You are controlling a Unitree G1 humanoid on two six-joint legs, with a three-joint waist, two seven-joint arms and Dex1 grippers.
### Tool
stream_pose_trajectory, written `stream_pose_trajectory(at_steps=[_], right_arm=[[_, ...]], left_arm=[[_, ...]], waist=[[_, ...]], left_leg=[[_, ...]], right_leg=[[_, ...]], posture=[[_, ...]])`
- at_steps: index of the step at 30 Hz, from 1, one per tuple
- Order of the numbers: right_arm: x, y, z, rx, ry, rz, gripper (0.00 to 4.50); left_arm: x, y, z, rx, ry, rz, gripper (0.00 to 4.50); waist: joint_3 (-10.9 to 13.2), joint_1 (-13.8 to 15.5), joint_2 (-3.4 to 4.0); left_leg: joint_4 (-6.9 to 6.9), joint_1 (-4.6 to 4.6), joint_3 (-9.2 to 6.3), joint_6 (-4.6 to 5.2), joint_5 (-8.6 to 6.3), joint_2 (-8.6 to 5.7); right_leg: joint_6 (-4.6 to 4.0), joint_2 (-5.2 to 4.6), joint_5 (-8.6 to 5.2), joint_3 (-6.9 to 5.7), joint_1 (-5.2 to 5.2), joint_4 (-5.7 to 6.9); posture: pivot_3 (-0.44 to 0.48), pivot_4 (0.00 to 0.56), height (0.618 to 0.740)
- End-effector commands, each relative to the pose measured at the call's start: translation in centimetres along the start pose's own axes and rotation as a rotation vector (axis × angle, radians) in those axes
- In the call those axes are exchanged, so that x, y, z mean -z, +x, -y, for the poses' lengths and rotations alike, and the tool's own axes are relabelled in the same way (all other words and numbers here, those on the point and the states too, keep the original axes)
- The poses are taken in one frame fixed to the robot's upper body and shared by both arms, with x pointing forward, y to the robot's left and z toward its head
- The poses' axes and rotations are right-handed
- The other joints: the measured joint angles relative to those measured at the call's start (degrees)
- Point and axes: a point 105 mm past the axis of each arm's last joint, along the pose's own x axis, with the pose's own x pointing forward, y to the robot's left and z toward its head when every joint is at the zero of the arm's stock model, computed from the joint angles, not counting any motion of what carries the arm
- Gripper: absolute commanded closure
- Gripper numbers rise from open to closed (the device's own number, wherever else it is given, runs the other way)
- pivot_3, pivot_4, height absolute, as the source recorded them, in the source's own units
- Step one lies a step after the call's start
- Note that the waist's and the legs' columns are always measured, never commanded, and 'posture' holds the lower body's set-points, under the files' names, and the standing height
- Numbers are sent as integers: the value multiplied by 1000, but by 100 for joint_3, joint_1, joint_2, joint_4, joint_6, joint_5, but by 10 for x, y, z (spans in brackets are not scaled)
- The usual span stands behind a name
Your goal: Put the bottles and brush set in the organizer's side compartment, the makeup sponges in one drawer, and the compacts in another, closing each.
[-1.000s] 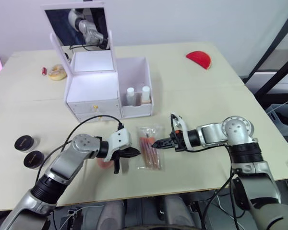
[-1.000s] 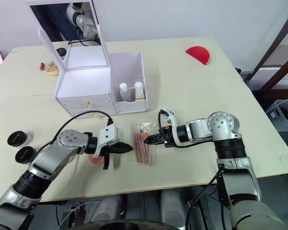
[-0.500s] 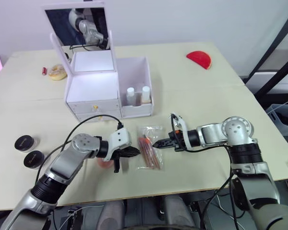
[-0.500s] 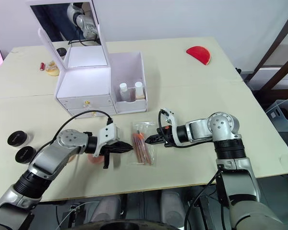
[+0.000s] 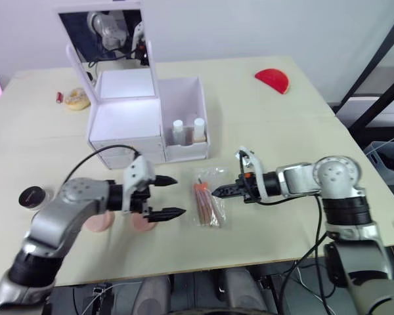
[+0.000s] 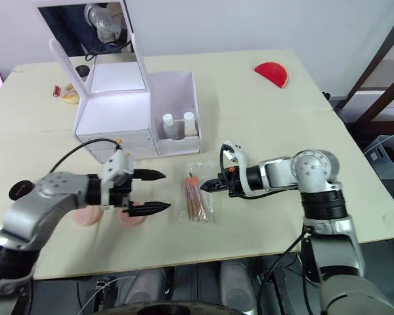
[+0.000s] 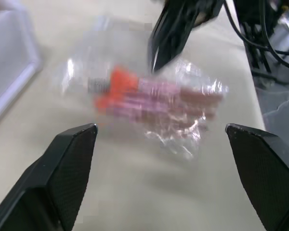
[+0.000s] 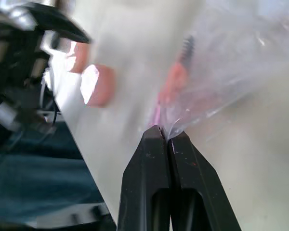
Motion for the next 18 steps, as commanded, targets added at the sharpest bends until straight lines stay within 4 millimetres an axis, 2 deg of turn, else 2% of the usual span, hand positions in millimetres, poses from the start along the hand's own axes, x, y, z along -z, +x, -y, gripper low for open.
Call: stream_pose_trajectory(at_steps=[1, 5, 7, 10, 14, 18], right_arm=[[-12, -3, -24, -73, -171, 27, 4500], [-26, -18, -47, -128, -445, 58, 4500], [-37, -24, -53, -134, -544, 82, 4500], [-56, -29, -55, -115, -639, 136, 4500], [-102, -40, -66, -104, -826, 309, 4500], [-138, -37, -52, -17, -966, 409, 4500]], left_arm=[[-11, -11, 3, -27, 9, 38, 48], [-30, -36, -9, -173, -31, 129, 48], [-41, -46, -9, -212, -44, 184, 48], [-46, -56, -6, -248, -54, 212, 48], [-43, -64, 1, -280, -66, 205, 48], [-44, -63, 1, -297, -61, 218, 48]], waist=[[0, 2, -2], [7, 28, -4], [7, 20, -5], [8, -15, -5], [10, -15, -5], [7, 12, -10]], left_leg=[[1, 0, 0, 0, 0, 0], [8, -6, 1, 0, 0, 0], [7, -5, 1, -1, 0, 0], [3, -1, 3, -1, 0, 0], [0, 1, 4, -1, 0, 1], [3, 0, 4, -2, 0, 1]], right_leg=[[0, 0, 0, 0, 0, -1], [0, -2, 0, 1, 1, -4], [1, -2, 0, 0, 1, -6], [1, -2, 0, 1, 1, -6], [-3, -1, 2, 2, 0, -4], [-7, -1, 4, 2, 0, -5]], posture=[[0, 150, 739], [0, 150, 739], [0, 150, 739], [0, 150, 739], [0, 150, 739], [0, 150, 739]])
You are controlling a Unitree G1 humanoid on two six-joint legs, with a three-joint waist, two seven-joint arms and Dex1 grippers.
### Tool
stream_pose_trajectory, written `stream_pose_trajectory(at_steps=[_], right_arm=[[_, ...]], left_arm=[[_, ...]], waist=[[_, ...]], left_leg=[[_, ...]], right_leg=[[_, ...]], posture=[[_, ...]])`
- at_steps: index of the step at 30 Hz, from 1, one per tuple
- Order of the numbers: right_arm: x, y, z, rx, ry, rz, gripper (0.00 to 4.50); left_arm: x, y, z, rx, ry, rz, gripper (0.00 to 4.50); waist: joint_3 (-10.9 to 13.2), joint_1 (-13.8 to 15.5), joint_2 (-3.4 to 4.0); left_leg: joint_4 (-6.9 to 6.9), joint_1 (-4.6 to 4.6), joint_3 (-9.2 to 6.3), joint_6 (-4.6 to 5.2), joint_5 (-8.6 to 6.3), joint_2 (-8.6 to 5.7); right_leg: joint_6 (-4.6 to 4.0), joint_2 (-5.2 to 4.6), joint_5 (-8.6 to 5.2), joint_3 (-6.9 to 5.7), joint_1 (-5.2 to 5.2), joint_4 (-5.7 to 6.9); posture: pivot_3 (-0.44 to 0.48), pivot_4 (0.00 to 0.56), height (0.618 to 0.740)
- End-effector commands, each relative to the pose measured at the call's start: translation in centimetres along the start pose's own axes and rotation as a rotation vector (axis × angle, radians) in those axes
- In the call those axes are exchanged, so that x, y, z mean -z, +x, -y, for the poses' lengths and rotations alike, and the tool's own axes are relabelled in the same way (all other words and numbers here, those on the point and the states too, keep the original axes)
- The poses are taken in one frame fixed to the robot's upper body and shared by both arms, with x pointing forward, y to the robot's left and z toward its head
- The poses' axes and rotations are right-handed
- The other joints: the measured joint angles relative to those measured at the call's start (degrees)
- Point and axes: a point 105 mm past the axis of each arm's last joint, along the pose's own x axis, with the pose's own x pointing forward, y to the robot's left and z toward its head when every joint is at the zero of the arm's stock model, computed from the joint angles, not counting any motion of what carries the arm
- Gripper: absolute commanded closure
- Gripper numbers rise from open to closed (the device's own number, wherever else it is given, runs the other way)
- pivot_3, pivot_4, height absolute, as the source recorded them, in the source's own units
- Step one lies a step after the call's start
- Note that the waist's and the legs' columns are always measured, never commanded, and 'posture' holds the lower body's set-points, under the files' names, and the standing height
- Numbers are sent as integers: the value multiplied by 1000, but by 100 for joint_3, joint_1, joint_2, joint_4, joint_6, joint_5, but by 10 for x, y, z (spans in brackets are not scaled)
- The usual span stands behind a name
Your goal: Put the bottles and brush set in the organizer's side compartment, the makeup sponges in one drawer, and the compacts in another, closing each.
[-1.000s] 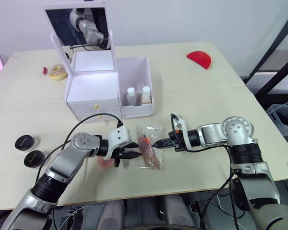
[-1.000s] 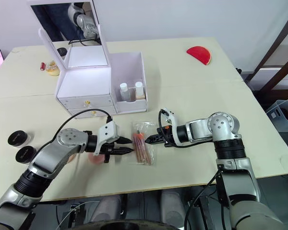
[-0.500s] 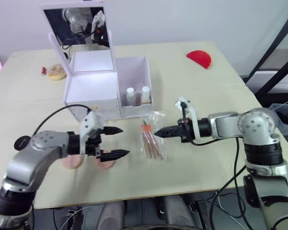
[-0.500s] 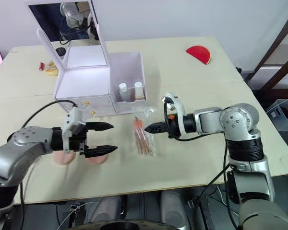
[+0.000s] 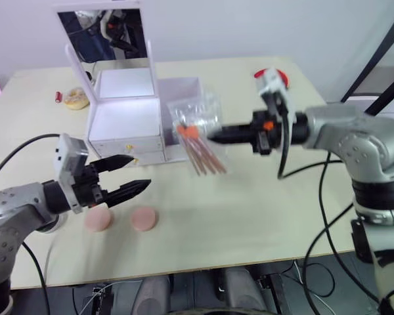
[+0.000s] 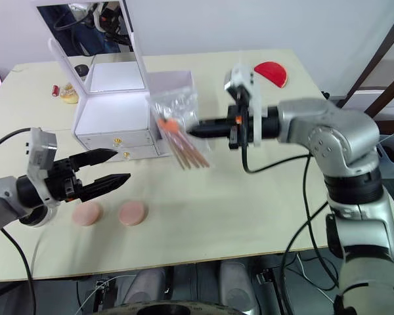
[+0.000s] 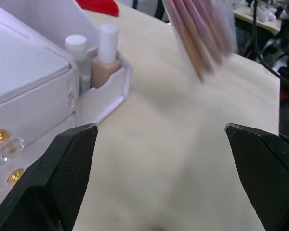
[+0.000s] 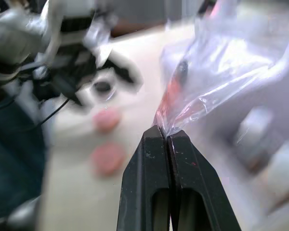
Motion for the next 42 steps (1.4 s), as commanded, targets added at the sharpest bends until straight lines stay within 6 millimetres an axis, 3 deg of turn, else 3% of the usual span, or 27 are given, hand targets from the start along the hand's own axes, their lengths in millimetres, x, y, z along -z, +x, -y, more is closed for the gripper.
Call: stream_pose_trajectory(at_steps=[1, 7, 15, 23, 32, 35, 37, 42], right_arm=[[-12, 5, 29, 78, -168, 50, 4500], [-31, 27, 78, 182, -225, 167, 4500], [-14, 54, 109, 310, -209, 153, 4500], [9, 79, 110, 354, -134, 110, 4500], [2, 99, 104, 346, -20, 203, 4500], [21, 103, 106, 392, 0, 130, 4500], [44, 103, 110, 448, 16, 18, 4500], [66, 101, 112, 482, 21, -106, 4500]], left_arm=[[-12, -1, 4, -9, 53, 39, 48], [-19, 7, 3, -10, 66, 76, 48], [-18, 7, 4, -25, 71, 91, 48], [-19, 6, 4, -34, 72, 93, 48], [-22, 6, 6, -28, 67, 96, 48], [-21, 7, 6, -26, 65, 93, 48], [-21, 9, 7, -23, 65, 93, 48], [-22, 11, 7, -21, 64, 91, 48]], waist=[[-2, 6, -3], [2, -20, 2], [3, -129, 3], [6, -173, 8], [6, -148, 8], [6, -154, 8], [6, -158, 8], [6, -157, 9]], left_leg=[[1, 2, 0, 0, 0, 0], [-4, 0, 5, -1, 0, 0], [-18, -4, 4, -2, 0, 0], [-16, 3, 4, -2, 0, 0], [-15, 1, 2, -2, 0, 0], [-14, 1, 2, -2, 0, 0], [-14, 2, 2, -2, 0, 0], [-13, 1, 2, -3, 1, 0]], right_leg=[[0, 0, 0, 0, 3, -1], [-28, 1, 18, 2, -4, 0], [-27, 0, 18, 3, -6, -9], [-28, 3, 18, 7, -6, 2], [-28, 3, 18, 8, -6, 1], [-28, 3, 18, 8, -5, 1], [-28, 4, 18, 8, -5, 3], [-29, 4, 18, 8, -5, 4]], posture=[[0, 150, 739], [0, 150, 739], [0, 150, 739], [0, 150, 739], [0, 150, 739], [0, 150, 739], [0, 150, 739], [0, 150, 739]])
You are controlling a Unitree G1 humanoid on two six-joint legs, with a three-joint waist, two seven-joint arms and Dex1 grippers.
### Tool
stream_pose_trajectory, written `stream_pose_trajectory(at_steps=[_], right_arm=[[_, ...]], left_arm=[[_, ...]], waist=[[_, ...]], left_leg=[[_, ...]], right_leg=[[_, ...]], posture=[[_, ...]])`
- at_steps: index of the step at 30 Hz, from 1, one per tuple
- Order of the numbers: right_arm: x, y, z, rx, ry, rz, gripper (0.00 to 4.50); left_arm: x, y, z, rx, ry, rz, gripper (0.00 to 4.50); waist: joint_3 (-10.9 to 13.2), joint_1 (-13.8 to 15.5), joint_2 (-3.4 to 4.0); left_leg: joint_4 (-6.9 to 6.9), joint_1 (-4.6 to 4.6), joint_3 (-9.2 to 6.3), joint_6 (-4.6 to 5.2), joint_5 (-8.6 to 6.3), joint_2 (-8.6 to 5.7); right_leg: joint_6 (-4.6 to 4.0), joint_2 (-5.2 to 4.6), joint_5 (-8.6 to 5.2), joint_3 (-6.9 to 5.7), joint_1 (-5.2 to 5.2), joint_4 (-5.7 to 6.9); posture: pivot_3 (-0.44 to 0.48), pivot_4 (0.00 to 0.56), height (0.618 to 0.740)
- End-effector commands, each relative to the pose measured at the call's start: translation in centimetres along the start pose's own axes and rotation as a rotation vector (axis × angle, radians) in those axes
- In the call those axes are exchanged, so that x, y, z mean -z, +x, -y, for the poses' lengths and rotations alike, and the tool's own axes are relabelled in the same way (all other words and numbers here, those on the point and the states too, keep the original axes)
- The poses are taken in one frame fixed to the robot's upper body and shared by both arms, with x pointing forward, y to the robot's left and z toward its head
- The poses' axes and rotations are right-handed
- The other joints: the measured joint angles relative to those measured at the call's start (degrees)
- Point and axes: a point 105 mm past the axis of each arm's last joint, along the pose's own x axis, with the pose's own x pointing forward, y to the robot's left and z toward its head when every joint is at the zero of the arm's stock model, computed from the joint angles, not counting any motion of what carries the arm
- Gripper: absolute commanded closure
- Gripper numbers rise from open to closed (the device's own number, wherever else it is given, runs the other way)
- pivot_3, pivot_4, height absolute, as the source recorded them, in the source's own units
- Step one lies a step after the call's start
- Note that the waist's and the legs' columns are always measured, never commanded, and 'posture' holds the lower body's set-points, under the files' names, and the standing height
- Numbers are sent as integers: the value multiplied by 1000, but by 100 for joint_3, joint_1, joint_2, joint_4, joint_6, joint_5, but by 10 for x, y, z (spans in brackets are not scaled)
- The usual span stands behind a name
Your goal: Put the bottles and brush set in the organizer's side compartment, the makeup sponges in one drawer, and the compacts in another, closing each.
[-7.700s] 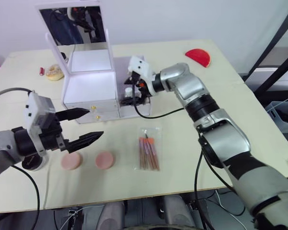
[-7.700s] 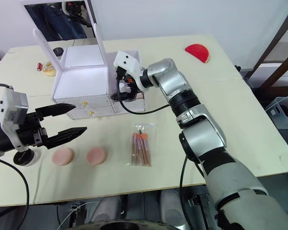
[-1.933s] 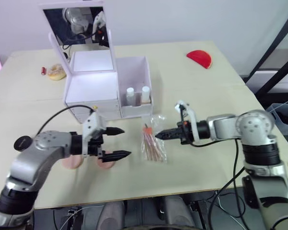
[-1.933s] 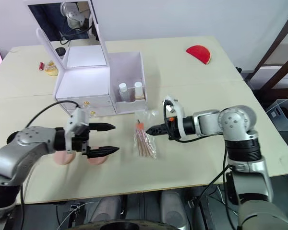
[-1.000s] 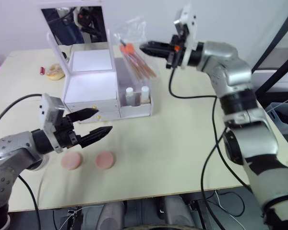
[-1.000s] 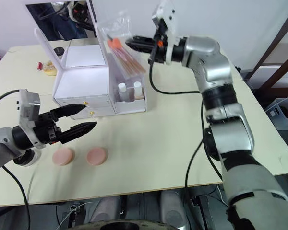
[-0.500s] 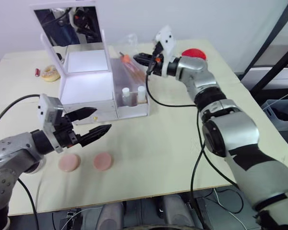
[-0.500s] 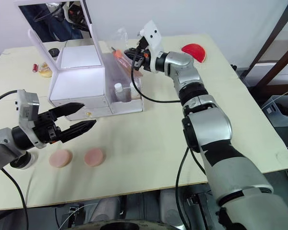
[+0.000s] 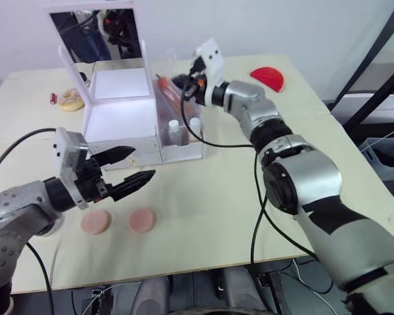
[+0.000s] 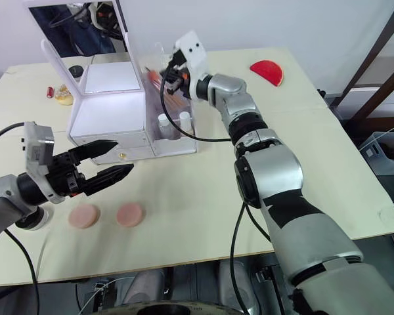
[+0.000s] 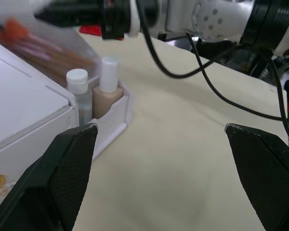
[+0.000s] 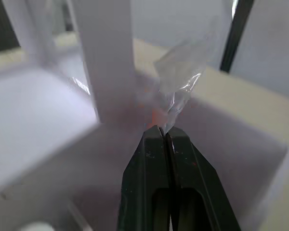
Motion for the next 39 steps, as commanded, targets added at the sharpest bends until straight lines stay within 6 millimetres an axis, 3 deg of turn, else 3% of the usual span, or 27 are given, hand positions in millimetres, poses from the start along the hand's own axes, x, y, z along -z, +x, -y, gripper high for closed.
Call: stream_pose_trajectory(at_steps=[1, 5, 11, 12, 20, 26, 30, 36, 39], right_arm=[[-10, 1, 2, 18, -49, -9, 4500], [-14, -2, 9, 46, -22, 6, 3290], [-33, -9, 16, 51, -20, 68, 268], [-37, -10, 17, 45, -27, 76, 59], [-74, -26, 19, -51, -70, 166, 59], [-94, -80, 21, -201, -74, 227, 59], [-73, -136, -3, -336, -97, 178, 59], [-40, -198, -22, -330, -87, 36, 59], [-18, -220, -30, -306, -94, -61, 59]], left_arm=[[-8, 2, 5, 18, 34, 16, 48], [-10, 6, 7, 25, 35, 18, 0], [-18, 15, 9, 34, 39, 23, 0], [-20, 17, 10, 36, 40, 25, 0], [-34, 29, 11, 38, 41, 31, 0], [-35, 17, 1, -27, 30, 7, 0], [-26, -13, -17, -129, 19, -44, 0], [-4, -62, -40, -250, -8, -117, 0], [11, -93, -48, -312, -17, -181, 0]], waist=[[0, -3, 1], [0, -3, 0], [0, 18, -1], [0, 23, -1], [0, -46, -1], [0, 2, -1], [0, 46, -1], [8, 8, 12], [4, 13, 5]], left_leg=[[0, -1, 0, 0, 0, 0], [-2, 0, 0, 0, 0, 0], [11, 1, -1, -1, 1, 0], [11, 0, -2, -3, 2, 0], [-2, 4, -3, -6, 4, -1], [-2, -1, -6, -6, 3, 6], [-5, -5, -7, -3, 1, 5], [-3, 0, 2, -1, 0, 6], [-1, 5, 9, -1, -1, 16]], right_leg=[[0, 0, 0, 0, 0, -1], [1, 0, 0, 1, 0, -1], [1, 0, 1, 0, 7, 3], [0, 0, 2, 0, 8, 2], [20, 3, 14, 1, 4, 2], [26, 11, 13, 1, 1, -1], [31, 10, 8, 0, 3, -7], [4, 8, -7, 3, -2, -4], [13, 13, -20, 3, -2, -6]], posture=[[0, 150, 739], [0, 150, 739], [0, 150, 739], [0, 150, 739], [0, 150, 739], [0, 150, 739], [0, 150, 739], [0, 150, 739], [0, 150, 739]])
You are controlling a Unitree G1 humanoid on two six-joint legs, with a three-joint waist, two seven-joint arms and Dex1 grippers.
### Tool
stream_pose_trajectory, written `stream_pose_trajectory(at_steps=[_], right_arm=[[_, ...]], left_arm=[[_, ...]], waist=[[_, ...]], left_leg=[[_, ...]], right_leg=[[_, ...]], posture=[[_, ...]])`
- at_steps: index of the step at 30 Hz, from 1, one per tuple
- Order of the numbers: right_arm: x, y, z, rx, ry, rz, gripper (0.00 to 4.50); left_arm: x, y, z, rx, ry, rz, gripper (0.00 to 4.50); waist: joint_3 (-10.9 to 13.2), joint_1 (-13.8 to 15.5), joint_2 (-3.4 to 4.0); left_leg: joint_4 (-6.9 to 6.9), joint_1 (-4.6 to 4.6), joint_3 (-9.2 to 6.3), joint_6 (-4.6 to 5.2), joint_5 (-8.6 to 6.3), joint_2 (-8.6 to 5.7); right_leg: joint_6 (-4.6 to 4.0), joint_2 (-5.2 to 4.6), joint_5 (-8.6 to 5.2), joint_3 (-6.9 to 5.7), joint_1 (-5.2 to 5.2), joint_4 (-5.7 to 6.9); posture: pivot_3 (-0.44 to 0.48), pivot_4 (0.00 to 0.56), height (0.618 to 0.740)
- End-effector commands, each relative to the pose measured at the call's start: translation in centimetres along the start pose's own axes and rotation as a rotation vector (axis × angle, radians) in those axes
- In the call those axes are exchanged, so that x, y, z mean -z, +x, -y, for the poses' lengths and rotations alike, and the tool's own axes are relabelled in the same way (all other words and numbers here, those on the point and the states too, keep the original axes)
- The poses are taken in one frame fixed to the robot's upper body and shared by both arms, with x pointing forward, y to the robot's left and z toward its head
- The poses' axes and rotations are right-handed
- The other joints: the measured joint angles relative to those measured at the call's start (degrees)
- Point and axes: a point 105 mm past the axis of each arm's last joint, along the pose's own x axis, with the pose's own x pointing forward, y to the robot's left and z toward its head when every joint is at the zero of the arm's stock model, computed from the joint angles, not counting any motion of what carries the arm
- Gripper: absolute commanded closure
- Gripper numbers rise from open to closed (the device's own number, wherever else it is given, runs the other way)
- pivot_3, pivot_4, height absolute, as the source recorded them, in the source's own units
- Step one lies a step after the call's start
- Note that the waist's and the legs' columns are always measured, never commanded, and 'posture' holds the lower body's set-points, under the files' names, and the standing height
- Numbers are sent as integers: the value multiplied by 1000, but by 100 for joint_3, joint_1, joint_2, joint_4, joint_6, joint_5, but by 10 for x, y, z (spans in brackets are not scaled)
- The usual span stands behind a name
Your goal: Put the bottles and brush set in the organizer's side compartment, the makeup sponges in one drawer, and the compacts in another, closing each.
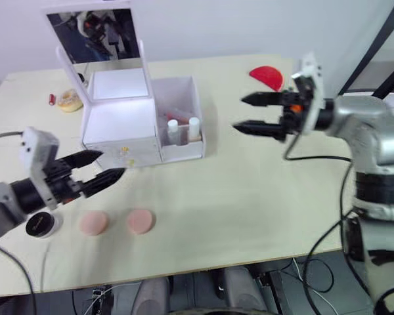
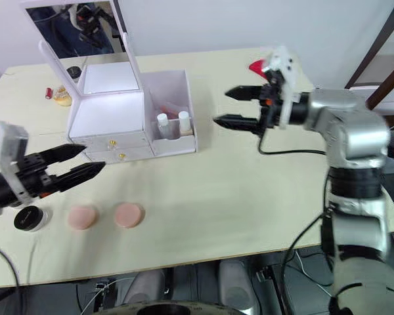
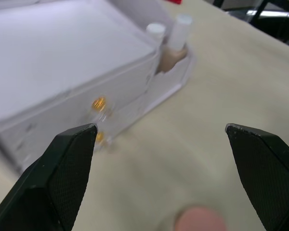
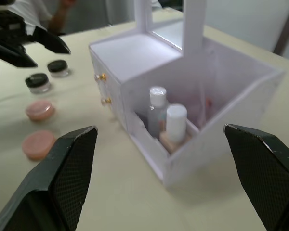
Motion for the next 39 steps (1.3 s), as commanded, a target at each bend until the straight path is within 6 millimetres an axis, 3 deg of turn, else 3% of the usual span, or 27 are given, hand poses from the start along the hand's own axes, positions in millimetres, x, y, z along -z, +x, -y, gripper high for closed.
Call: stream_pose_trajectory(at_steps=[1, 4, 9, 13, 16, 29, 33, 39], right_arm=[[12, -20, -20, 15, -44, -58, 59], [51, -54, -17, 135, -14, -165, 59], [91, -109, -7, 322, 95, -196, 59], [107, -138, -8, 398, 106, -216, 59], [114, -159, 3, 511, 80, -238, 59], [116, -139, 5, 495, 92, -219, 59], [110, -141, 11, 525, 143, -212, 59], [100, -129, 8, 478, 57, -226, 59]], left_arm=[[6, -33, -22, -97, 55, -27, 0], [21, -66, -42, -208, 45, -64, 0], [41, -103, -67, -317, 21, -95, 0], [44, -116, -86, -375, 32, -77, 0], [42, -126, -100, -419, 39, -50, 0], [48, -125, -108, -386, 44, -59, 0], [49, -125, -108, -379, 44, -60, 0], [50, -122, -108, -366, 39, -58, 0]], waist=[[-1, 12, -7], [-4, 59, -18], [0, 149, -8], [-3, 169, -16], [-3, 162, -15], [-3, 157, -15], [-3, 165, -15], [1, 113, -10]], left_leg=[[3, 3, 1, 0, 0, 3], [12, -3, 3, -2, -2, 9], [14, -13, 35, -3, -2, 11], [14, -13, 47, -4, -2, 18], [12, -16, 61, -4, -3, 19], [-5, -8, 78, 6, -9, 38], [-1, -8, 78, 6, -9, 38], [-6, -32, 51, 6, -8, 27]], right_leg=[[1, 1, -1, 0, 3, 0], [-2, 3, 0, -1, 2, -8], [-8, -10, 5, -1, 4, -62], [-11, -12, 7, -1, 9, -83], [-11, -21, 7, -1, 5, -88], [-16, -13, 13, -3, -4, -76], [-17, -13, 13, -3, -3, -76], [-15, -36, 13, -36, 32, -78]], posture=[[0, 150, 739], [0, 150, 739], [0, 150, 739], [0, 150, 739], [0, 150, 739], [0, 150, 739], [0, 150, 739], [0, 150, 739]])
